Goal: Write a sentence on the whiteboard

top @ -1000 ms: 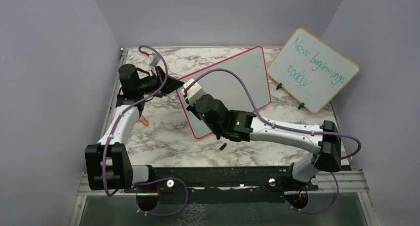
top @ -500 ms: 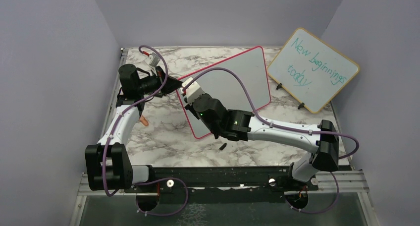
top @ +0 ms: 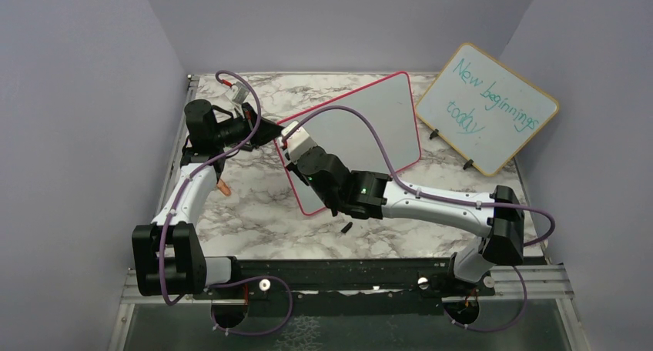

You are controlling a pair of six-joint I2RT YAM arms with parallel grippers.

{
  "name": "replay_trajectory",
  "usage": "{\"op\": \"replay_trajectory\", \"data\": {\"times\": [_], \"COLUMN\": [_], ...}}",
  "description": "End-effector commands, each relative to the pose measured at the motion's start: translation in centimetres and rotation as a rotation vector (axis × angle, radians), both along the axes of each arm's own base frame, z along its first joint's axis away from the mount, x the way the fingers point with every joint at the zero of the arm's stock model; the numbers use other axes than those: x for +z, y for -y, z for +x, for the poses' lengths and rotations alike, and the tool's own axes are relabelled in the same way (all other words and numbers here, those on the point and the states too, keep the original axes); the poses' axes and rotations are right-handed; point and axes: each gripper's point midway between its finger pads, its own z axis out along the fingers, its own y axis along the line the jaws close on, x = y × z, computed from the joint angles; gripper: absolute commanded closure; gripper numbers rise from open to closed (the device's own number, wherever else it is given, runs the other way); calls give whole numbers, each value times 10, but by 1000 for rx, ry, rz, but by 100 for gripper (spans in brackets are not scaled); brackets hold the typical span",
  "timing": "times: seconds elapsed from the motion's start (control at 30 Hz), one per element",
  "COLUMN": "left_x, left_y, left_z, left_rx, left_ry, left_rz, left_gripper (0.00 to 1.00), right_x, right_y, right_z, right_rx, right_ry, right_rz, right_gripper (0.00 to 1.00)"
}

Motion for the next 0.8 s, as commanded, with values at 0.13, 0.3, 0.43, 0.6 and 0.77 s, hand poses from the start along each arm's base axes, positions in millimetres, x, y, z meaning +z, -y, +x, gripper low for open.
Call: {"op": "replay_trajectory", "data": {"times": [0.13,0.3,0.43,0.6,0.77], "left_x": [-32,-32,-31,-31,-32], "left_y": [4,4,4,4,3], "left_z": [-4,-4,-4,-4,-4], "left_rx": [-8,-6,-6,-4,-2], "left_ry": [-11,-12,-6,-7,-8], "left_rz": [59,59,59,59,60], "left_gripper": [100,100,100,100,100], "right_x": [6,2,-3,-10,-17], "right_y": [-3,-1,1,4,4], "right_z": [3,1,0,-2,-6], "right_rx": [-44,-48,-53,-51,-53], "right_ry": [2,-17,-35,-56,-96], "right_rz": [16,-2,-22,-53,-49], "right_gripper": [99,99,99,99,99]}}
